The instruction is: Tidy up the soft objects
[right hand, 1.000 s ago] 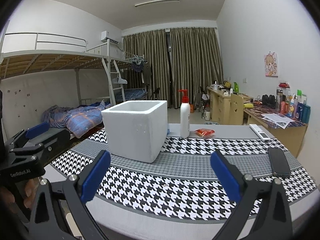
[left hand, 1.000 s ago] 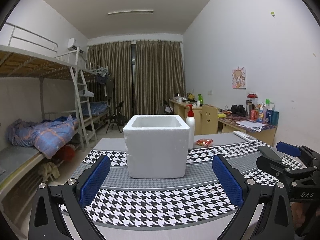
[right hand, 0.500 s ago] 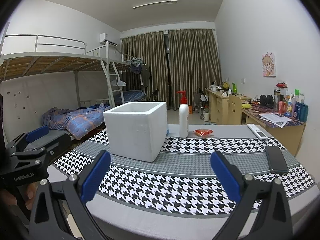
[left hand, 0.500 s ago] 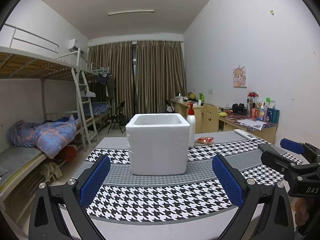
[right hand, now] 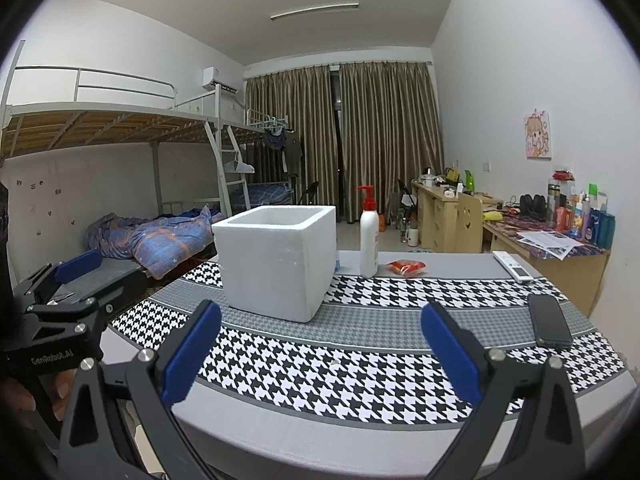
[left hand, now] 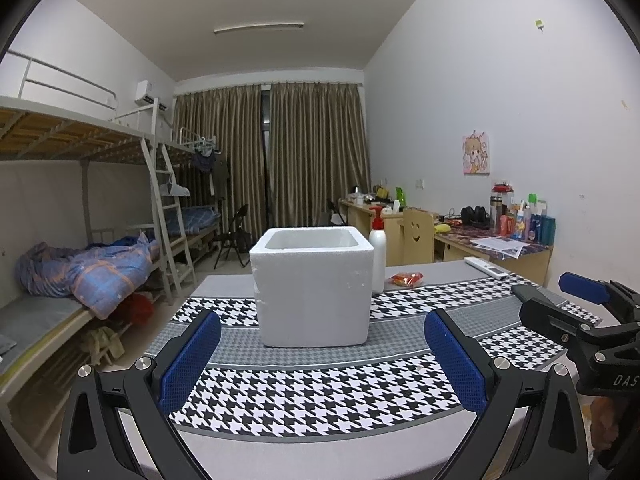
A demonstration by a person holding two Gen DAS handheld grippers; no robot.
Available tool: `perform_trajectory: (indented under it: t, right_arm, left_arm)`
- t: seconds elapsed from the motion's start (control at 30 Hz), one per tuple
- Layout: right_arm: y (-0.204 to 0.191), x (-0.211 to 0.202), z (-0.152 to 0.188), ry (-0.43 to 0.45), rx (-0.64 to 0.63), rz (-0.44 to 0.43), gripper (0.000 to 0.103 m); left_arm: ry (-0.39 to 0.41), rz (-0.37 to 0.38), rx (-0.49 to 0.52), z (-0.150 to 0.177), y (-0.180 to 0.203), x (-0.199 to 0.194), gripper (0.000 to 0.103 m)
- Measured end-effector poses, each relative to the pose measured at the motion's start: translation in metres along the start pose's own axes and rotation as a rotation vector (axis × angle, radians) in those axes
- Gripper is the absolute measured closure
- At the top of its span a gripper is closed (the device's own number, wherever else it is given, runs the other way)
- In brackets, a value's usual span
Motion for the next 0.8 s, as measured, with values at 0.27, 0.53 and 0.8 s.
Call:
perform_trajectory:
  t: [0.27, 0.53, 0.8]
  right_arm:
    - [-0.0003, 0.0021, 0.0020, -0.007, -0.001, -0.001, 0.002]
    - [-0.0015, 0.0005, 0.0032, -0.008, -0.004, -0.001, 0.002]
    - [-0.0003, -0.0002, 0.0035, -0.007, -0.001, -0.002, 0.002]
  left_arm:
    - [-0.011, -0.001, -0.002, 0.0017, -0.0028, 0.0031, 0.001]
    - [-0.010, 0.001, 0.000, 0.0027, -0.0030, 0.0022, 0.001]
    - [-0.012, 0.005, 0.005, 0.0042, -0.0026, 0.0017, 0.001]
Point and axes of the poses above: each gripper's, at about its wrist camera, not at the fingertips, and x roughly the way its jaws point, y to its right, z to its underside, the point moved 10 cm from there along x, roughly the way its jaws point, and after that the axes turned 14 degrees about z, right-handed, at the moved point
